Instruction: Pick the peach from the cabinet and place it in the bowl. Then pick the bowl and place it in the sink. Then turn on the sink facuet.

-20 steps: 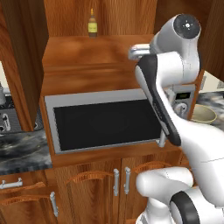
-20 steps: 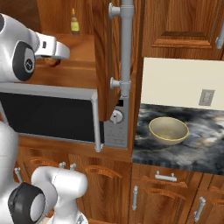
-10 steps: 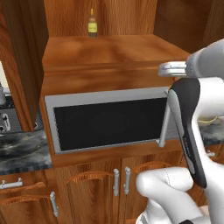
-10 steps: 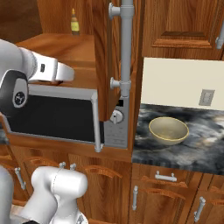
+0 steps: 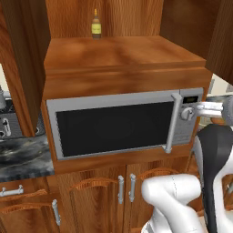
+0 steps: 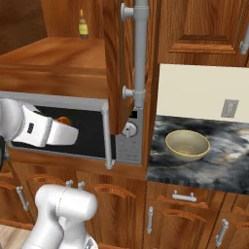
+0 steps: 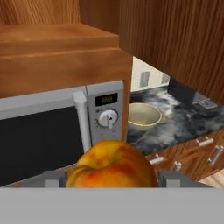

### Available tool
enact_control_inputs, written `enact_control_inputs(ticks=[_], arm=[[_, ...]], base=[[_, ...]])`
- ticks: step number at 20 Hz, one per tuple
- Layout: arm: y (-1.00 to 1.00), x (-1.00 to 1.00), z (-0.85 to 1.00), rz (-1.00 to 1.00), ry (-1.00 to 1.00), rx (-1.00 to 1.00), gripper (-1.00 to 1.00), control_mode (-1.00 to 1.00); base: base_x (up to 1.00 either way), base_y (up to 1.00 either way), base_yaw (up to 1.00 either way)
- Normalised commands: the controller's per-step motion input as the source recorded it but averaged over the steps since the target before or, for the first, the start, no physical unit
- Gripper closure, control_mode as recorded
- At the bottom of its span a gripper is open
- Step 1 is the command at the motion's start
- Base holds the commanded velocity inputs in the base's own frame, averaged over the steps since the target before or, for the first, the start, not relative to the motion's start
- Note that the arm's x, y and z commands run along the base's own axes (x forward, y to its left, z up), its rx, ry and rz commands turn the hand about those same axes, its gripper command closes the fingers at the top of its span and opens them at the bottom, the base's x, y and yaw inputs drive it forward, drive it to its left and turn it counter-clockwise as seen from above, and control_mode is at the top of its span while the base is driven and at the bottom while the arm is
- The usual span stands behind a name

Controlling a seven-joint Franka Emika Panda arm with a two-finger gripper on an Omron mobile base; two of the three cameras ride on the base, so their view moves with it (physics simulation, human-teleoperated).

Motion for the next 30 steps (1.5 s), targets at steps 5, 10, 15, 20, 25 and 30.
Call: enact_control_inputs(ticks=[5, 10, 15, 20, 25, 30], arm=[[-0.36, -1.00, -0.49, -0.28, 0.01, 0.06, 1.00, -1.00], [-0.33, -0.81, -0.50, -0.23, 0.01, 0.18, 1.00, -1.00], [-0.94, -0.21, -0.82, -0.01, 0.00, 0.47, 1.00, -1.00], [-1.00, 0.00, -0.60, 0.00, -0.01, 0.49, 1.00, -1.00], [-1.00, 0.16, -0.23, 0.00, -0.02, 0.41, 1.00, -1.00], [-0.82, 0.75, 0.05, 0.00, 0.01, 0.29, 1.00, -1.00]], base=[[0.00, 0.00, 0.00], [0.00, 0.00, 0.00], [0.00, 0.00, 0.00], [0.00, 0.00, 0.00], [0.00, 0.00, 0.00], [0.00, 0.00, 0.00]])
